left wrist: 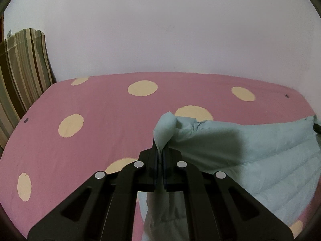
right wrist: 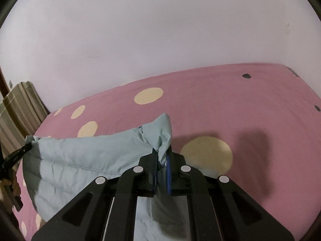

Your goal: Fold large clothes

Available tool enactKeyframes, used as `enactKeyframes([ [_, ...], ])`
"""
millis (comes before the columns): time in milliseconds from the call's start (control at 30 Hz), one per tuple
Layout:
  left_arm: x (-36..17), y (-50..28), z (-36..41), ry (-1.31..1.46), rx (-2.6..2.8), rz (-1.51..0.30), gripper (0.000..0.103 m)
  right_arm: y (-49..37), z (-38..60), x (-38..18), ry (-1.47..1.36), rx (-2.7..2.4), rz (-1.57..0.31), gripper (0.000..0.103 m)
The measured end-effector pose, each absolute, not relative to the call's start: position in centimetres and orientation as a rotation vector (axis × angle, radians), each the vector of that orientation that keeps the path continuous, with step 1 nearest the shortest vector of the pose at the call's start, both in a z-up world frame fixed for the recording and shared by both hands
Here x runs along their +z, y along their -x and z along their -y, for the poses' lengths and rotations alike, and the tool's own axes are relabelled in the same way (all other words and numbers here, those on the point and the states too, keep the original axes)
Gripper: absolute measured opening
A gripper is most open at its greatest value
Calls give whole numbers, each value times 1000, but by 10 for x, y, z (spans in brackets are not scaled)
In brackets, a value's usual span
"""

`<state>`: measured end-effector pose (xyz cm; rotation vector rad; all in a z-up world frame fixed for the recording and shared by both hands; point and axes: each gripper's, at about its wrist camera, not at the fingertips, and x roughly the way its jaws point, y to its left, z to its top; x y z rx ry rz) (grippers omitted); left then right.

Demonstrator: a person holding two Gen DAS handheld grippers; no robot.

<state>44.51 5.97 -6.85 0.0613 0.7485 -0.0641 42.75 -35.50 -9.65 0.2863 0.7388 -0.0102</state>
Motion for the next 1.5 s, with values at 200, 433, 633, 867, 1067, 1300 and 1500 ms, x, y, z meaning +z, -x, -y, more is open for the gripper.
enactKeyframes([
  [200,-113,-485,-46,-132,11,-828,3,-472,352,-134,-269,-34,-833,6],
  [433,-161,-500,-46,-149,41,-899,3,-494,353,-187,-258,-60,-939,6],
  [633,-189,-510,-45,-157,49,-948,3,-499,350,-210,-242,-69,-971,6],
  [867,-201,-511,-48,-118,55,-910,4,-495,346,-217,-210,-85,-923,6],
  [1067,-204,-511,-49,-113,58,-899,4,-494,346,-218,-215,-87,-904,6],
  [1300,-175,-507,-48,-154,106,-927,33,-494,343,-200,-208,-93,-932,27],
  [1500,-125,-468,-41,1,27,-859,41,-465,316,-152,-192,-113,-831,52],
])
